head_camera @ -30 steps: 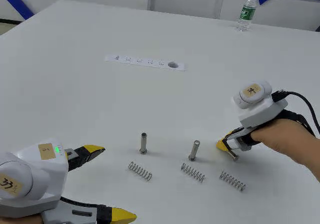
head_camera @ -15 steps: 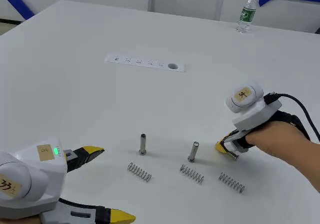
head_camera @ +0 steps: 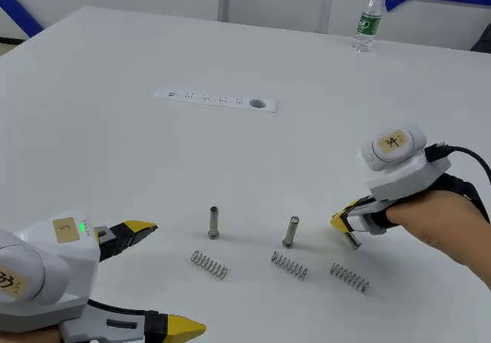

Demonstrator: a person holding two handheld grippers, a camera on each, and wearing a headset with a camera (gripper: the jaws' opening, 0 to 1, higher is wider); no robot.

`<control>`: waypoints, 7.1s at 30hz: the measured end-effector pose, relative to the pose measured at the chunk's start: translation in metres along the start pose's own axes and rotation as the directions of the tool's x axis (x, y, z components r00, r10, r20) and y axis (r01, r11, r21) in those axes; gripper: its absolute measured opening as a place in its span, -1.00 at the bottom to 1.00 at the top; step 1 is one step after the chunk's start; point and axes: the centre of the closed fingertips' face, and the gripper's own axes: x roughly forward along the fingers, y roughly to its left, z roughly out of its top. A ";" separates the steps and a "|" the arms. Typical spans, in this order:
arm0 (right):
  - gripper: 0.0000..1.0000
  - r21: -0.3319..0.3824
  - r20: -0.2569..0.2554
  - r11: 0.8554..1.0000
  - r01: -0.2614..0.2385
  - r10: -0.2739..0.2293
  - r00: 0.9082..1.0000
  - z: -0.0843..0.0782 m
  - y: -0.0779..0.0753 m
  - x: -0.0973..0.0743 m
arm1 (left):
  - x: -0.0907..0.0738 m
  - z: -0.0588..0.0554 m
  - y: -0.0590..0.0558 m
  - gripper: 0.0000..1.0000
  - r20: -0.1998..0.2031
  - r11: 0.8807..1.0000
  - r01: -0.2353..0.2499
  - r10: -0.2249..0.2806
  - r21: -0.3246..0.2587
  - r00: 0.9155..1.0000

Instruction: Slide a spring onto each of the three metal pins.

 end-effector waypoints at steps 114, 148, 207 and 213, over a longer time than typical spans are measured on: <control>-0.76 -0.206 -0.164 0.964 -0.169 0.136 0.977 -0.049 0.063 0.002 | -0.001 -0.002 -0.004 0.84 -0.004 1.000 -0.006 0.006 -0.009 1.000; -0.76 -0.183 -0.047 0.978 -0.100 0.093 0.995 -0.033 0.054 -0.032 | 0.001 0.003 -0.009 0.84 -0.001 1.000 0.008 -0.008 0.008 1.000; -0.77 -0.071 0.183 0.997 0.011 0.002 0.983 0.017 0.023 -0.089 | 0.000 0.003 -0.005 0.84 0.012 1.000 -0.005 0.005 0.001 1.000; -0.76 -0.063 0.177 0.998 0.009 0.002 0.984 0.014 0.022 -0.086 | -0.001 0.003 -0.004 0.84 0.006 1.000 -0.008 0.008 0.001 1.000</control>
